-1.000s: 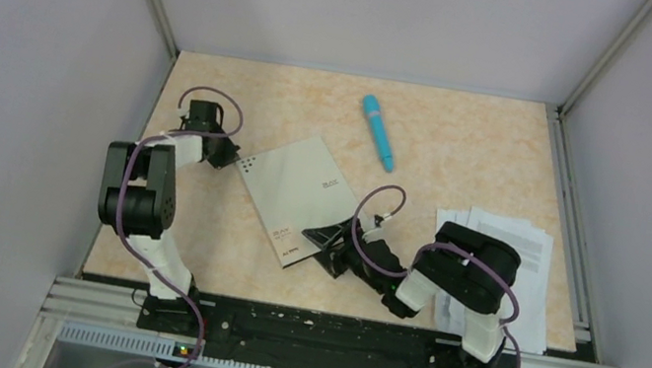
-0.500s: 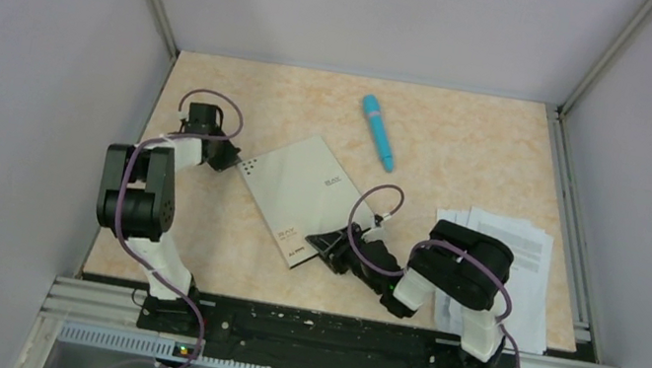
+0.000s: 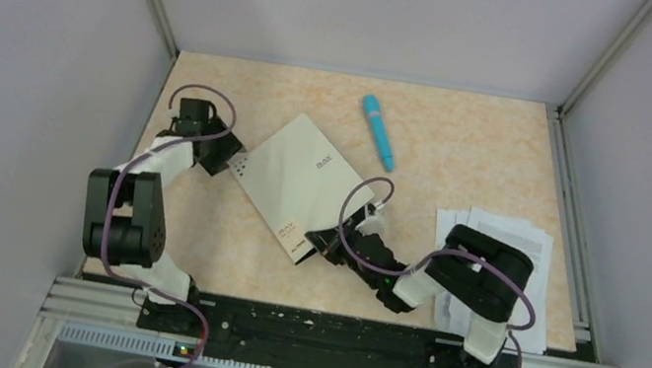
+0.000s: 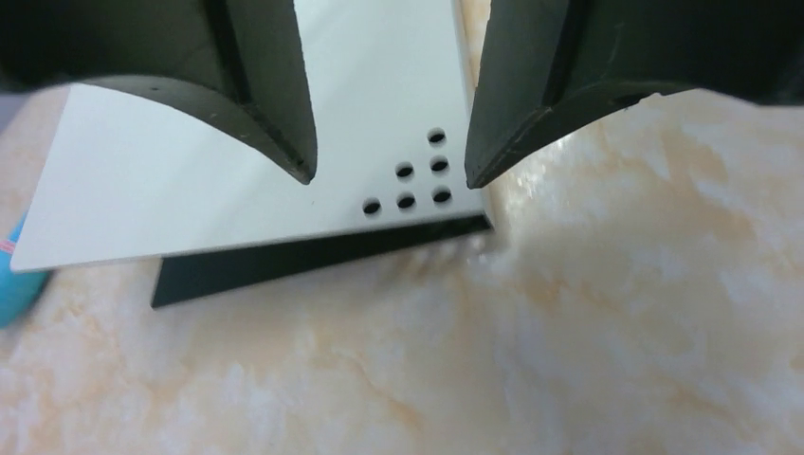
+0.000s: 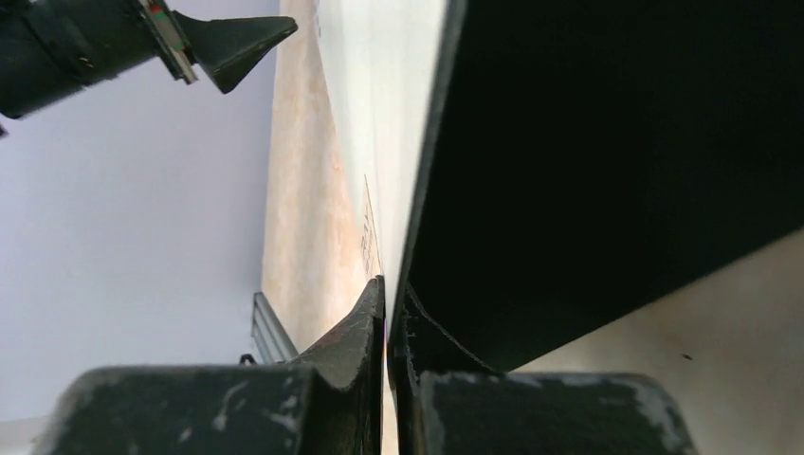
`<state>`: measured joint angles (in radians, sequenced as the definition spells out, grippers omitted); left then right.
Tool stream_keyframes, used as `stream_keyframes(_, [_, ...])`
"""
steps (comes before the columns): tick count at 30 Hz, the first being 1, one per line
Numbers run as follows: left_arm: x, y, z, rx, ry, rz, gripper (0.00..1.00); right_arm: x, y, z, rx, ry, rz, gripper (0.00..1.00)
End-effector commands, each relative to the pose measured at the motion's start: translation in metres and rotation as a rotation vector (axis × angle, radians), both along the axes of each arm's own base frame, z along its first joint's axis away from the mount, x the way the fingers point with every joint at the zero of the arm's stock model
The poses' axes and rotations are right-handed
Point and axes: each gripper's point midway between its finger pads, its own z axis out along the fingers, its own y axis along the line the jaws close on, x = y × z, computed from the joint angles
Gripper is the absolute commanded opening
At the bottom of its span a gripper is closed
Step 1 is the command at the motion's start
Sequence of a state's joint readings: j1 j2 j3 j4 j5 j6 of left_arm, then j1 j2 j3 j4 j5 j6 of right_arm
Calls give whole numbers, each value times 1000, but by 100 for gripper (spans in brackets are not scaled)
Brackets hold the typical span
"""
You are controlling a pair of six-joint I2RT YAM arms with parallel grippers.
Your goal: Put the files into the folder
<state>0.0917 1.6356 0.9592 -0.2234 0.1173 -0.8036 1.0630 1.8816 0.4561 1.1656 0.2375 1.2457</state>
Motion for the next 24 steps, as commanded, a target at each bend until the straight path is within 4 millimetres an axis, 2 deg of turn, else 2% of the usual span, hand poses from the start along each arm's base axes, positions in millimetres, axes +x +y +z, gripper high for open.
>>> stream_keyframes(1, [-27,-15,42,-54,-6,-13,67,6,8,30,-160,-189,-11,0])
stream_keyframes(3, [-36,-15,60,-56,-37,1,72,5,7,36,-270,-260,-24,0])
stream_keyframes(9, [-58,-22,122,-77,-151,9,76,-4,12,58,-470,-452,-14,0])
stream_keyframes(15, [-73,-34,184,-115,-280,-25,77,-23,36,72,-643,-640,59,0])
stream_keyframes(20, [-79,-47,209,-123,-320,-69,76,-34,50,80,-758,-736,74,0])
stream_keyframes(24, [-88,-48,224,-116,-352,-78,75,-44,60,83,-813,-788,91,0])
